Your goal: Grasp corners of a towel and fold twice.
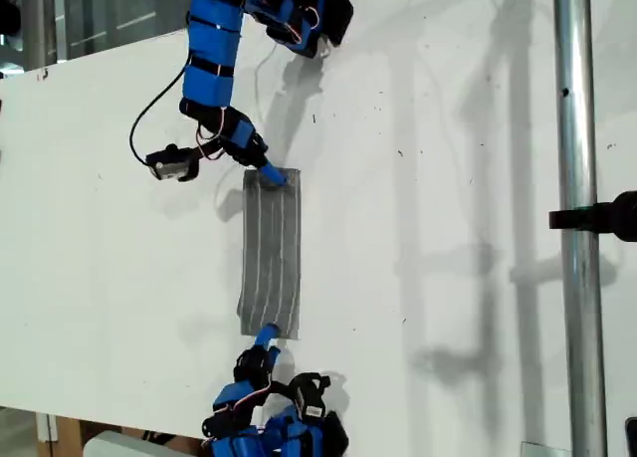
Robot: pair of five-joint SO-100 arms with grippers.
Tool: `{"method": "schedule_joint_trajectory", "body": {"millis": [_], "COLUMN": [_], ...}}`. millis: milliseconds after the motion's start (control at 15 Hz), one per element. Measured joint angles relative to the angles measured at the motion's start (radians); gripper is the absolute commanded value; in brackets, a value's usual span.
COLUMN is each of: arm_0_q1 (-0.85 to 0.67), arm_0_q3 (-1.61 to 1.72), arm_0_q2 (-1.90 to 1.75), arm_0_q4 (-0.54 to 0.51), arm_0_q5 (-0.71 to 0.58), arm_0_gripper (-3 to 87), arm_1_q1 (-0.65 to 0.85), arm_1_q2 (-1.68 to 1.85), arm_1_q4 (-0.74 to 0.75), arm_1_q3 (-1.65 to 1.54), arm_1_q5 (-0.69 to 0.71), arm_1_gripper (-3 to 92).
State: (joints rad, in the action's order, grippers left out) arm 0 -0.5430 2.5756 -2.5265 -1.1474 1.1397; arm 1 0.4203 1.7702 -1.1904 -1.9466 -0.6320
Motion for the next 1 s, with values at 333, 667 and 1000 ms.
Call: {"method": "schedule_joint_trajectory", "body": {"millis": [333,667,1000], "arm_0_q1": [0.115,0.468,0.571], "arm_0_q3": [0.06,0.37,0.422], "arm_0_q2": [-0.399,-0.897,-0.942], "arm_0_q4": [-0.118,-0.011,-0.012], "arm_0_q5": [0.055,0.118,0.206], "arm_0_gripper": [15.9,0.2,-0.1], "arm_1_q1": [0.029,0.06,-0.021], "arm_1_q2": [0.626,0.716,-0.02], "arm_1_q4": [-0.123,0.049,0.494], "arm_1_q3": [-0.38,-0.632,-0.394], "arm_1_q5": [-0.173,-0.523,-0.727], "arm_1_gripper": [44.3,43.8,43.7]}}
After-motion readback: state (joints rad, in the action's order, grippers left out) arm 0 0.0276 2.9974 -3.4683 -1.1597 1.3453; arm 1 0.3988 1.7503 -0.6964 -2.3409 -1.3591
